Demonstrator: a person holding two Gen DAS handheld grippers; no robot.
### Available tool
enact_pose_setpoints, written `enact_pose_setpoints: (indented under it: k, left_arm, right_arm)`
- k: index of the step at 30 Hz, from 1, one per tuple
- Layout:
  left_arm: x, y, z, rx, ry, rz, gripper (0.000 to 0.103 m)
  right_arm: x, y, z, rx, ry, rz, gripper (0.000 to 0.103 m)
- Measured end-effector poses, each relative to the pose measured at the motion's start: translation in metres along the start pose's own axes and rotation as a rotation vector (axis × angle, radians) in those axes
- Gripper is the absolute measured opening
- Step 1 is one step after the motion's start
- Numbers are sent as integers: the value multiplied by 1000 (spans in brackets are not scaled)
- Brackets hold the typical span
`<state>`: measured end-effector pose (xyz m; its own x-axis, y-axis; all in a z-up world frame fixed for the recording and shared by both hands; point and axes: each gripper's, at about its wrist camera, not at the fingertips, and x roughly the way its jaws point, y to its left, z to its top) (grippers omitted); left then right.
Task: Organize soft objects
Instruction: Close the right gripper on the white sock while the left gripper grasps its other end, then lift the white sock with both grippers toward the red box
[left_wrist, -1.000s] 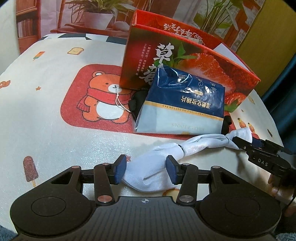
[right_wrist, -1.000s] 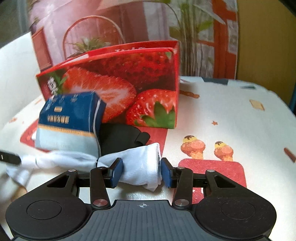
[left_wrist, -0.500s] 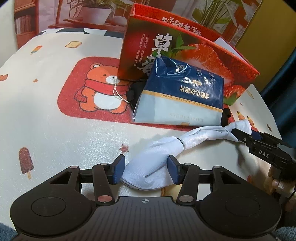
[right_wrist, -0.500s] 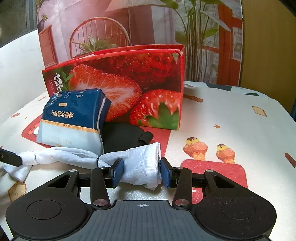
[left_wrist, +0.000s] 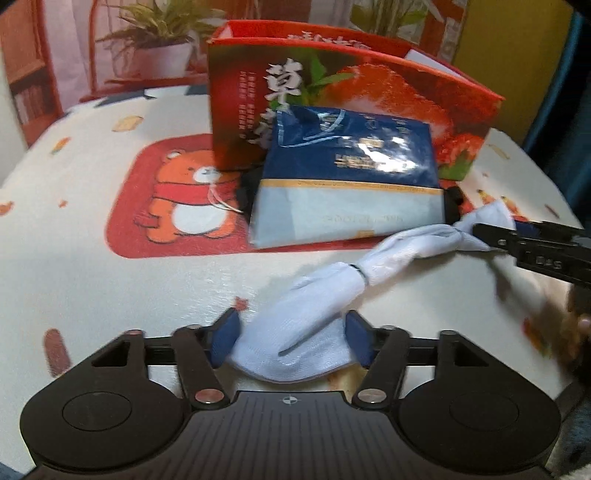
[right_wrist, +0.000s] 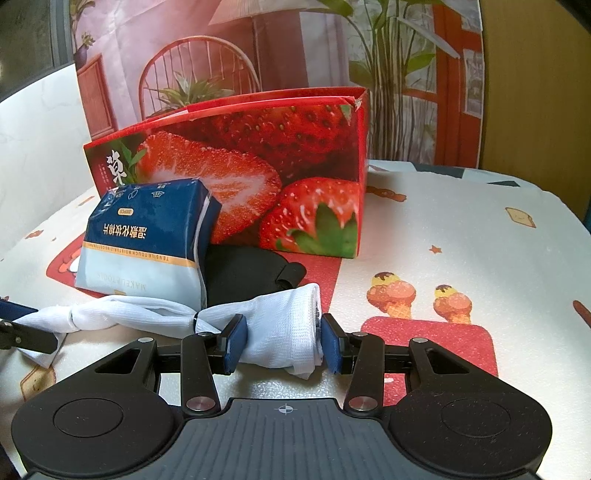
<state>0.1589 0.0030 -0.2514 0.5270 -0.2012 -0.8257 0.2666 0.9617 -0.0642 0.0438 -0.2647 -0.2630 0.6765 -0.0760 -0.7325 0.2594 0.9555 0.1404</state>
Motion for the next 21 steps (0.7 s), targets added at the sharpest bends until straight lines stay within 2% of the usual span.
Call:
enact_pose_setpoints:
  k: [5, 14, 21]
  left_arm:
    - [-3, 13, 2, -38, -10, 18, 38]
    - [-3, 21, 5, -80, -19, 30, 25]
    - [-2, 27, 5, -153, -24, 18, 24]
  right_arm:
    - [0, 0, 0, 1, 0, 2, 41]
    - [1, 2, -1, -8, 2, 18, 41]
    - [0, -3, -1, 17, 0, 40, 41]
